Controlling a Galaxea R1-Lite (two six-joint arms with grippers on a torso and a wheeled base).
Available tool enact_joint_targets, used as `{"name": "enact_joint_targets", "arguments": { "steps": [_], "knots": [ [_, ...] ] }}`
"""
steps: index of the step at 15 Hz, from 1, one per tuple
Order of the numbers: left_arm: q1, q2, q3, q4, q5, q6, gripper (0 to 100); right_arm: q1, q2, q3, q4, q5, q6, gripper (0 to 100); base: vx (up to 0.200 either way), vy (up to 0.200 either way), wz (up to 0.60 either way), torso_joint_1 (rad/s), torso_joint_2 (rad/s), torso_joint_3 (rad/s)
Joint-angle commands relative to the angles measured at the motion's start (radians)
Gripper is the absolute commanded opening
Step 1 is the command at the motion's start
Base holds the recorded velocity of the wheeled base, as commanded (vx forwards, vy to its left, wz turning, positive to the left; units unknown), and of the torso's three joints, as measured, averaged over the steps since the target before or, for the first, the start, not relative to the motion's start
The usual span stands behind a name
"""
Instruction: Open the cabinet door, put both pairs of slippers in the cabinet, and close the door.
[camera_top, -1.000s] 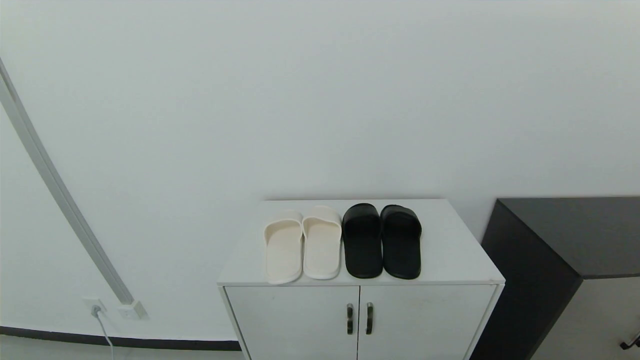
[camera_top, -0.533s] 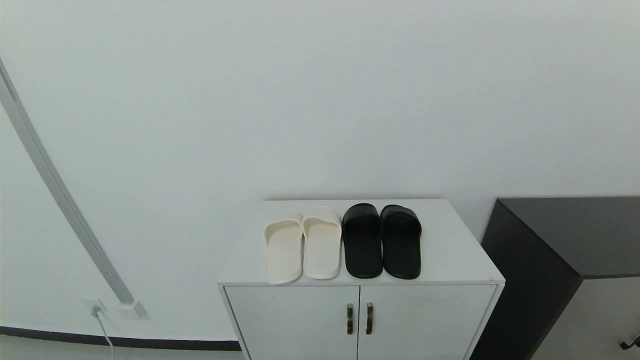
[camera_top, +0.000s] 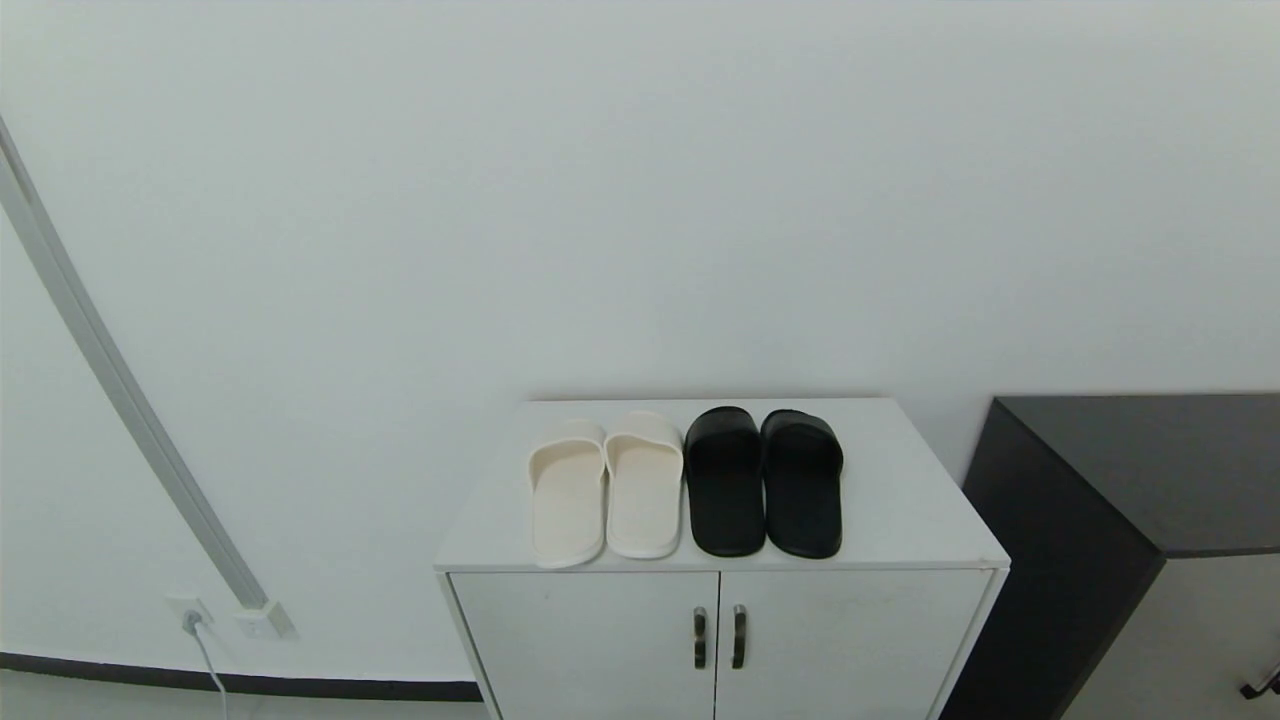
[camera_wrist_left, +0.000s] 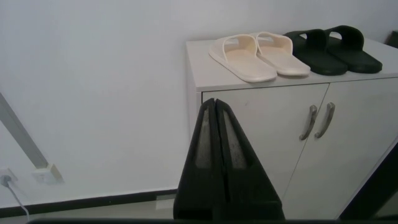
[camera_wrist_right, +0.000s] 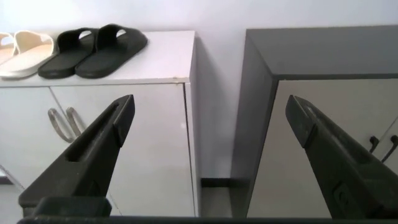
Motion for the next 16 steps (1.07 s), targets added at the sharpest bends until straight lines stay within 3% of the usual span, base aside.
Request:
{"name": "enact_joint_targets", "arguments": {
  "steps": [1, 3, 6, 9, 11, 13, 15, 16],
  "knots": [
    [0.0, 0.0, 0.0, 0.0, -0.001, 0.002, 0, -0.003, -0.01, -0.01, -0.013, -0.007, 0.008, 100, 0.0, 0.0, 0.0, 0.0, 0.0, 0.0],
    [0.0, 0.0, -0.001, 0.001, -0.001, 0.003, 0, 0.054, 0.129, -0.254, 0.024, -0.004, 0.168, 100, 0.0, 0.0, 0.0, 0.0, 0.0, 0.0],
    [0.0, 0.0, 0.0, 0.001, -0.001, 0.003, 0, 0.136, 0.375, -0.222, 0.056, 0.007, 0.056, 100, 0.0, 0.0, 0.0, 0.0, 0.0, 0.0],
    [0.0, 0.0, -0.001, 0.001, -0.001, 0.0, 0, 0.247, 0.777, -0.243, -0.247, 0.015, 0.071, 100, 0.0, 0.0, 0.0, 0.0, 0.0, 0.0],
    [0.0, 0.0, -0.001, 0.0, 0.002, -0.005, 0, 0.337, 0.938, -0.332, -0.309, 0.003, 0.077, 100, 0.0, 0.0, 0.0, 0.0, 0.0, 0.0],
    [0.0, 0.0, 0.0, 0.0, 0.003, -0.005, 0, 0.459, 1.054, -0.412, -0.318, -0.132, 0.135, 100, 0.0, 0.0, 0.0, 0.0, 0.0, 0.0],
    [0.0, 0.0, -0.001, 0.0, 0.003, -0.005, 0, 0.655, 1.139, -0.513, -0.318, -0.283, 0.226, 100, 0.0, 0.0, 0.0, 0.0, 0.0, 0.0],
    [0.0, 0.0, -0.001, 0.0, 0.003, -0.005, 0, 0.681, 1.191, -0.559, -0.319, -0.313, 0.232, 100, 0.0, 0.0, 0.0, 0.0, 0.0, 0.0]
  ]
}}
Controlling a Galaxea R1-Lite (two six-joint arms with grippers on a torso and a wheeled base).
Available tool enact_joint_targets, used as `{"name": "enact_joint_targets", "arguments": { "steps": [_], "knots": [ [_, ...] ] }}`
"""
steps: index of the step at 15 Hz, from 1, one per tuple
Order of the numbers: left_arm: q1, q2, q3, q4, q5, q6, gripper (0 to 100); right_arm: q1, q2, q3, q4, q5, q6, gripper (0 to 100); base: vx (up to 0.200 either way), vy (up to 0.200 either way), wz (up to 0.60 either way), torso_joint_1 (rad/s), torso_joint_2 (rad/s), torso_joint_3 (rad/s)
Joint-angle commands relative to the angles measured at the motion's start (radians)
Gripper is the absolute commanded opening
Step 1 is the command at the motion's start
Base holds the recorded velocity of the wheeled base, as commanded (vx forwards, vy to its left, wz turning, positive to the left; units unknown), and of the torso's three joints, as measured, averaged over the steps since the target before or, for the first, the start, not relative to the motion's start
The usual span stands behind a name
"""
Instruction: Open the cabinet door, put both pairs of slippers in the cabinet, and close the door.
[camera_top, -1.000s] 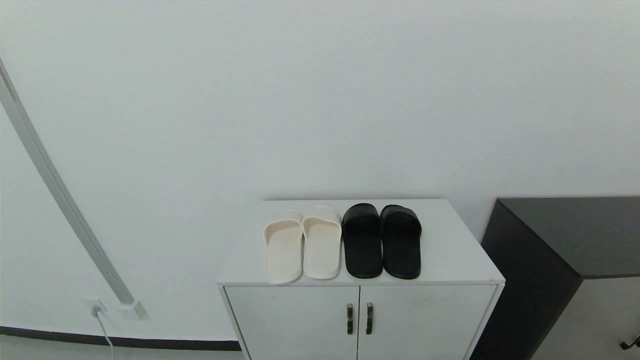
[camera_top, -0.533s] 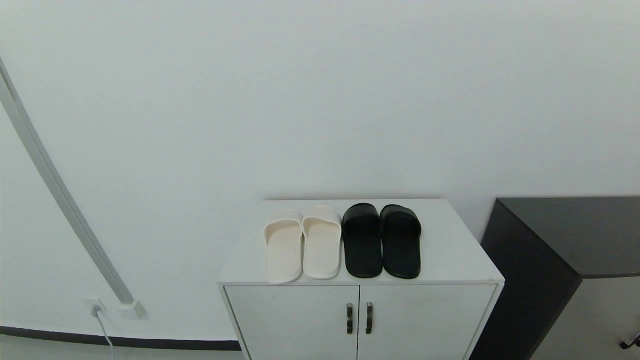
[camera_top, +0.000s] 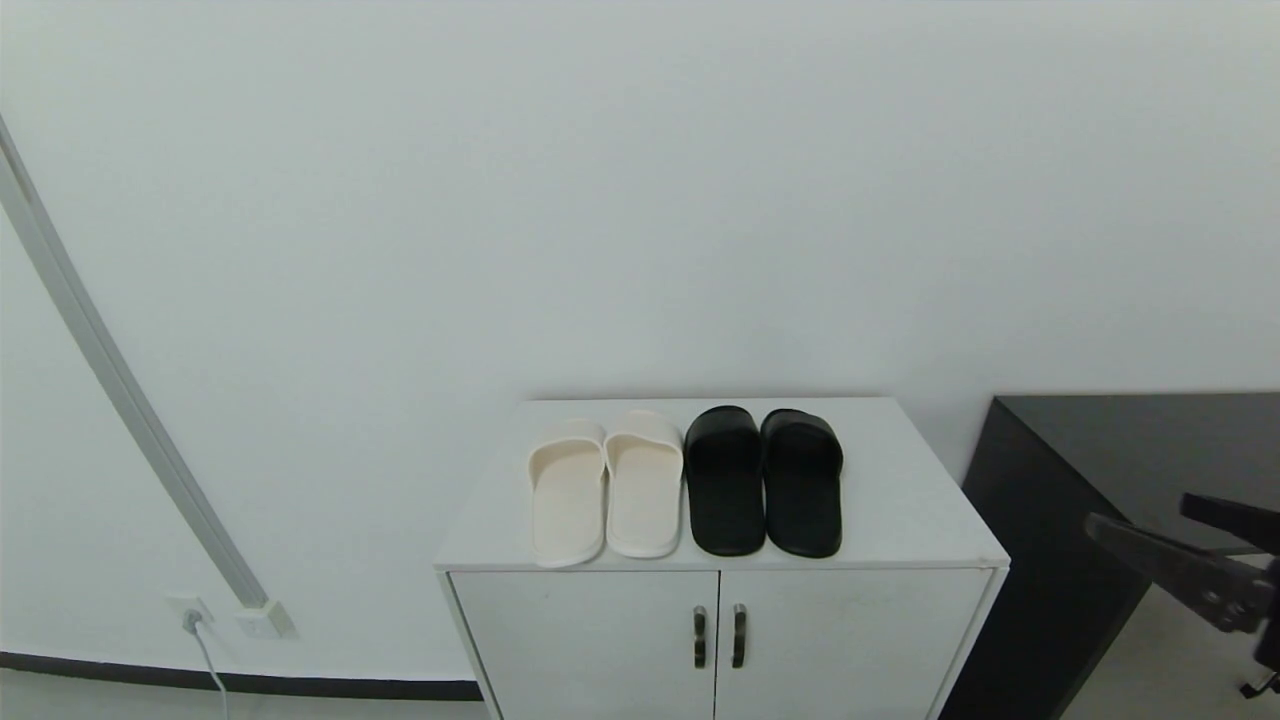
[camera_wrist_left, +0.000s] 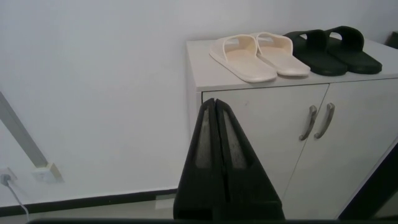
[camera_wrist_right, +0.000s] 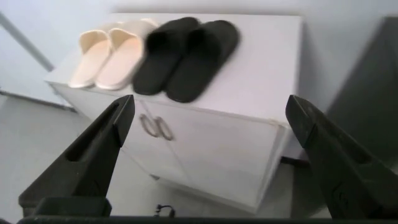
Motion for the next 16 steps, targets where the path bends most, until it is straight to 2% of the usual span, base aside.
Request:
{"name": "enact_joint_targets", "arguments": {
  "steps": [1, 2, 4, 9, 11, 14, 16],
  "knots": [
    [0.0, 0.0, 0.0, 0.0, 0.002, 0.0, 0, 0.128, 0.224, -0.147, -0.014, -0.081, 0.041, 100, 0.0, 0.0, 0.0, 0.0, 0.0, 0.0],
    [0.0, 0.0, 0.0, 0.0, 0.002, 0.0, 0, 0.13, 0.227, -0.15, -0.014, -0.081, 0.041, 100, 0.0, 0.0, 0.0, 0.0, 0.0, 0.0],
    [0.0, 0.0, 0.0, 0.0, 0.0, -0.002, 0, 0.134, 0.368, -0.261, -0.015, -0.089, 0.049, 100, 0.0, 0.0, 0.0, 0.0, 0.0, 0.0],
    [0.0, 0.0, -0.001, 0.0, -0.001, 0.001, 0, 0.161, 0.626, -0.429, -0.029, -0.234, 0.118, 100, 0.0, 0.0, 0.0, 0.0, 0.0, 0.0],
    [0.0, 0.0, -0.001, 0.0, -0.003, 0.003, 0, 0.164, 0.716, -0.472, -0.08, -0.245, 0.127, 100, 0.0, 0.0, 0.0, 0.0, 0.0, 0.0],
    [0.0, 0.0, 0.0, 0.0, -0.001, 0.003, 0, 0.164, 0.865, -0.541, -0.196, -0.394, 0.124, 100, 0.0, 0.0, 0.0, 0.0, 0.0, 0.0],
    [0.0, 0.0, 0.0, 0.0, -0.001, 0.003, 0, 0.164, 0.94, -0.578, -0.247, -0.4, 0.119, 100, 0.0, 0.0, 0.0, 0.0, 0.0, 0.0]
  ]
}}
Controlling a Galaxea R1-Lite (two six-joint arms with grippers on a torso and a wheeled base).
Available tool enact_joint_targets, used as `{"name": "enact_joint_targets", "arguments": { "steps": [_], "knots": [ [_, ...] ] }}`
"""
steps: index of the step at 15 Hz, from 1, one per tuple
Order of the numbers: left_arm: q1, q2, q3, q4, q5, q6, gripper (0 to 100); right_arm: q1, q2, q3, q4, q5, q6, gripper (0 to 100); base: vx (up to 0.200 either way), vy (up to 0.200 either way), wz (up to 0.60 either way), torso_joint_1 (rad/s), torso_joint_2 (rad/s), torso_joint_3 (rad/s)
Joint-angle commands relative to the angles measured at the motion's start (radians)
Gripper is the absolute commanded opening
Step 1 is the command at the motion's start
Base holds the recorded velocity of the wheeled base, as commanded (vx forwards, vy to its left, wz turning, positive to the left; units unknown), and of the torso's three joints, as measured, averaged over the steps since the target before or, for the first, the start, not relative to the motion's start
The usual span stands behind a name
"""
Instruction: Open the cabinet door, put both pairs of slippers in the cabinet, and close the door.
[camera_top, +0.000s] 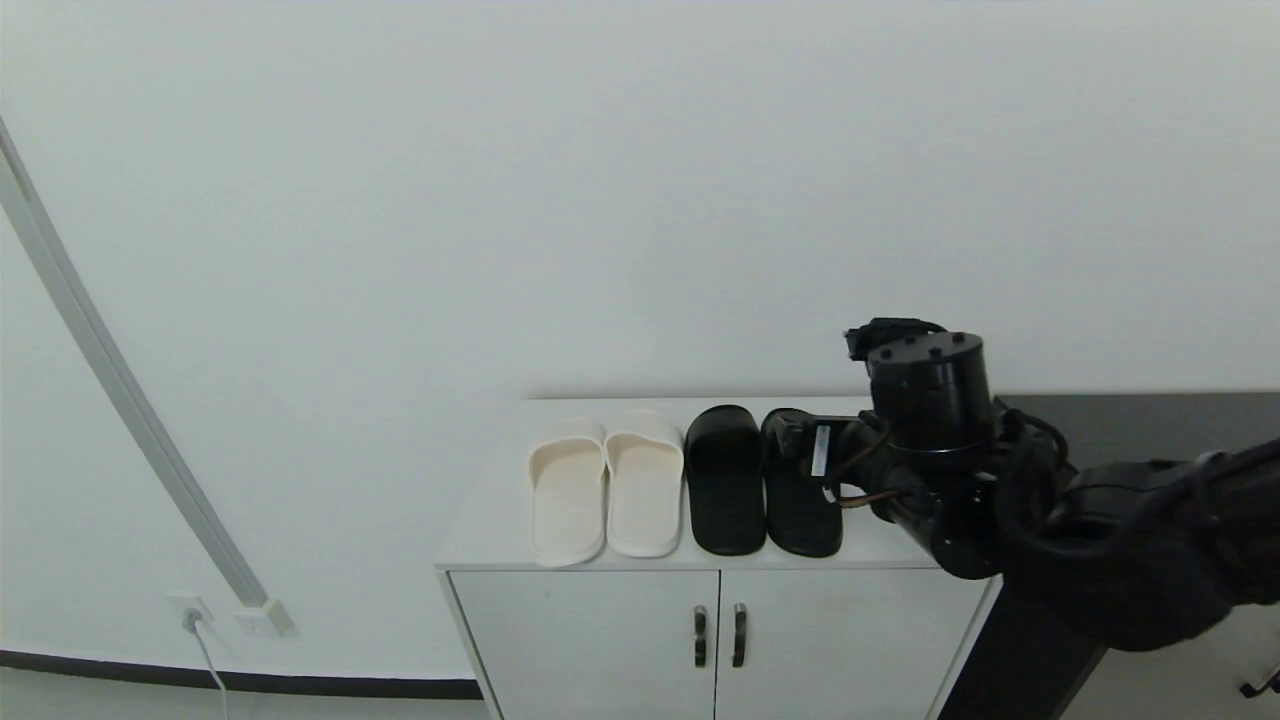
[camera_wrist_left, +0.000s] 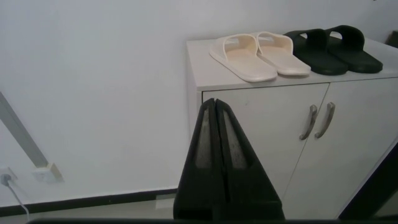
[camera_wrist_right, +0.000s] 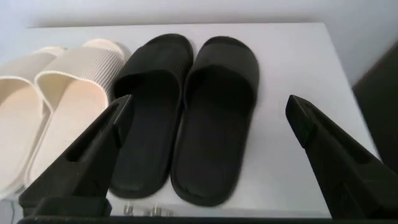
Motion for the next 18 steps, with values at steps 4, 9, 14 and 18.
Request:
{"name": "enact_joint_targets", "arguments": {
  "steps": [4, 9, 14, 18],
  "knots": [
    [0.0, 0.0, -0.001, 0.001, 0.001, 0.0, 0, 0.0, 0.209, -0.121, -0.026, -0.006, -0.003, 100, 0.0, 0.0, 0.0, 0.0, 0.0, 0.0],
    [0.0, 0.0, 0.001, 0.0, 0.001, 0.0, 0, -0.008, 0.307, -0.209, -0.026, -0.001, -0.003, 100, 0.0, 0.0, 0.0, 0.0, 0.0, 0.0],
    [0.0, 0.0, 0.001, 0.001, 0.001, 0.0, 0, -0.035, 0.398, -0.292, -0.026, -0.001, -0.003, 100, 0.0, 0.0, 0.0, 0.0, 0.0, 0.0],
    [0.0, 0.0, 0.001, 0.0, 0.001, -0.002, 0, -0.06, 0.464, -0.371, -0.024, -0.001, -0.004, 100, 0.0, 0.0, 0.0, 0.0, 0.0, 0.0]
  ]
}}
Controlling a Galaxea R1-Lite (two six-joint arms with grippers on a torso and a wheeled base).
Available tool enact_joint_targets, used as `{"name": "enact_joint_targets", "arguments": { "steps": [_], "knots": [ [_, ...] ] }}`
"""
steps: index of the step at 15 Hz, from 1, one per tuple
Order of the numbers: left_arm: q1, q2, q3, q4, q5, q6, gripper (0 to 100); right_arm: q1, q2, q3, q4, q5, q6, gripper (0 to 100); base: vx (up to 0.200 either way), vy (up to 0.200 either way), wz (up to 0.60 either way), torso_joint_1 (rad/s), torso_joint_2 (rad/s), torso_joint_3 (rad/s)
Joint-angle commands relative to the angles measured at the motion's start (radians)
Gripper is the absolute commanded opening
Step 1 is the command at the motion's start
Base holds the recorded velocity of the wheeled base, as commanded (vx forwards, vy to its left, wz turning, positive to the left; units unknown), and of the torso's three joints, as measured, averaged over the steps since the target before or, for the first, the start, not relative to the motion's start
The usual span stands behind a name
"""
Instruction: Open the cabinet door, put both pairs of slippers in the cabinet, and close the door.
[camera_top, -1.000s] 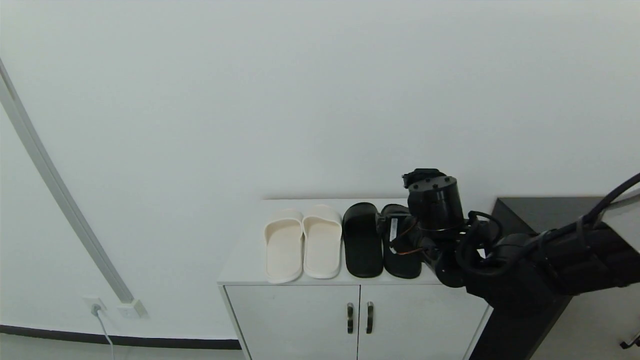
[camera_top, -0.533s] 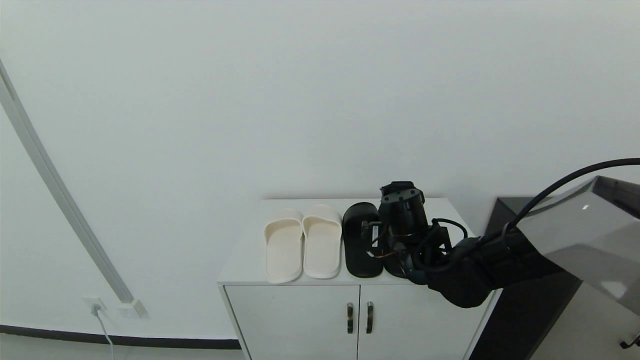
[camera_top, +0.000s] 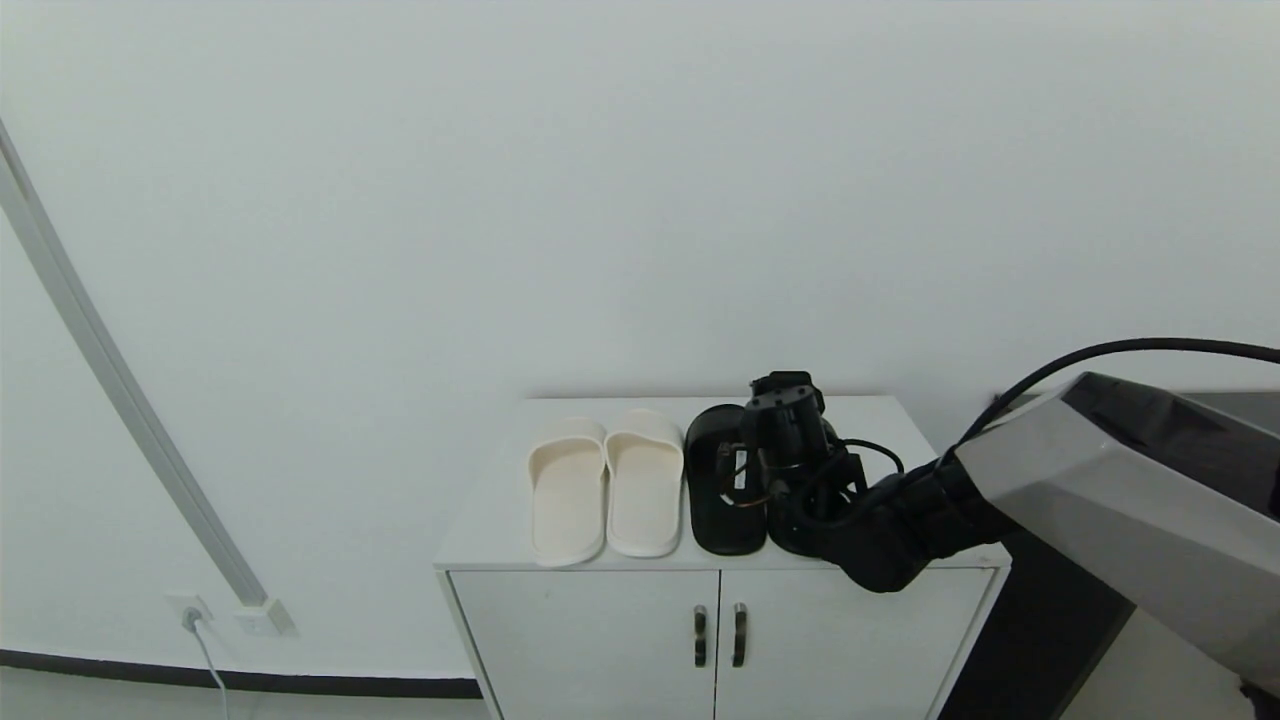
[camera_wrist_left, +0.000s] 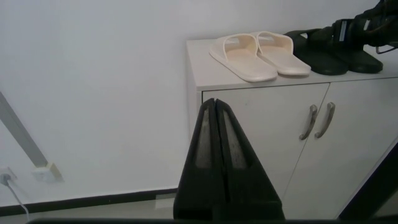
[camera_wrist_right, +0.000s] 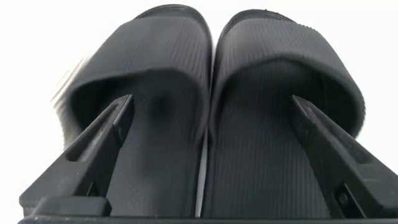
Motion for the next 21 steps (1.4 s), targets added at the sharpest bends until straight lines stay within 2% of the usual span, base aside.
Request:
{"name": "enact_joint_targets", "arguments": {
  "steps": [1, 12, 13, 21],
  "knots": [
    [0.0, 0.0, -0.001, 0.0, 0.0, -0.001, 0, -0.012, 0.044, -0.042, 0.002, 0.0, -0.002, 100, 0.0, 0.0, 0.0, 0.0, 0.0, 0.0],
    [0.0, 0.0, -0.001, 0.0, 0.002, -0.001, 0, -0.064, 0.173, -0.223, 0.008, 0.001, -0.036, 100, 0.0, 0.0, 0.0, 0.0, 0.0, 0.0],
    [0.0, 0.0, 0.0, 0.0, 0.002, -0.001, 0, -0.067, 0.182, -0.229, 0.008, 0.001, -0.038, 0, 0.0, 0.0, 0.0, 0.0, 0.0, 0.0],
    [0.0, 0.0, -0.001, 0.0, 0.003, -0.004, 0, -0.066, 0.137, -0.194, 0.001, -0.006, -0.038, 0, 0.0, 0.0, 0.0, 0.0, 0.0, 0.0]
  ]
}}
